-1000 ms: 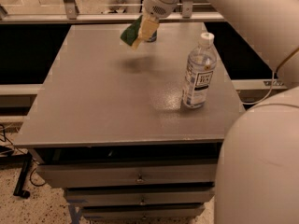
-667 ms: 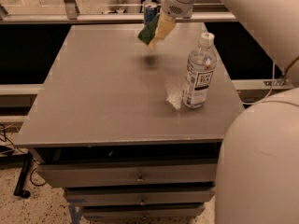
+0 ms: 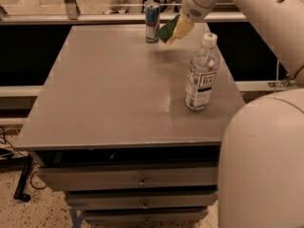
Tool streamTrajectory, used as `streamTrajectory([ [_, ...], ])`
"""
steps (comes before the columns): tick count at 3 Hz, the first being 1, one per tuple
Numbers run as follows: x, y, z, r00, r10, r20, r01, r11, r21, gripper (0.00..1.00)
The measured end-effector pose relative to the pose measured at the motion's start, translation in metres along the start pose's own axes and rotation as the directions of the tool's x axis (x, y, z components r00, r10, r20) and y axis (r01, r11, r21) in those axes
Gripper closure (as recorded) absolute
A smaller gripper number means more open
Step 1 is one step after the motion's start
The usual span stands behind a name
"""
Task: Move sponge near redbull can
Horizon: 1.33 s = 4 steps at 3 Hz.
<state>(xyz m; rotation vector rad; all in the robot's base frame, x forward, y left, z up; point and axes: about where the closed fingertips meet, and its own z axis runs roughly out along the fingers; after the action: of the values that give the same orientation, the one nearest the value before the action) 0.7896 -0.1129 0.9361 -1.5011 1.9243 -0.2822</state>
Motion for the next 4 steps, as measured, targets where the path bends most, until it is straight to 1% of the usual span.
streamTrajectory([
  [1, 0.013, -0.016, 0.012, 0.999, 0.04, 0.014, -0.041, 0.9987, 0.031, 1.0],
  [2, 0.018, -0.026, 0.025, 0.996, 0.075, 0.039, -0.077, 0.9961, 0.044, 1.0],
  [3, 0.028, -0.029, 0.036, 0.988, 0.137, 0.072, -0.14, 0.9889, 0.048, 0.82],
  [4, 0.037, -0.03, 0.043, 0.976, 0.189, 0.105, -0.194, 0.9798, 0.046, 0.59],
])
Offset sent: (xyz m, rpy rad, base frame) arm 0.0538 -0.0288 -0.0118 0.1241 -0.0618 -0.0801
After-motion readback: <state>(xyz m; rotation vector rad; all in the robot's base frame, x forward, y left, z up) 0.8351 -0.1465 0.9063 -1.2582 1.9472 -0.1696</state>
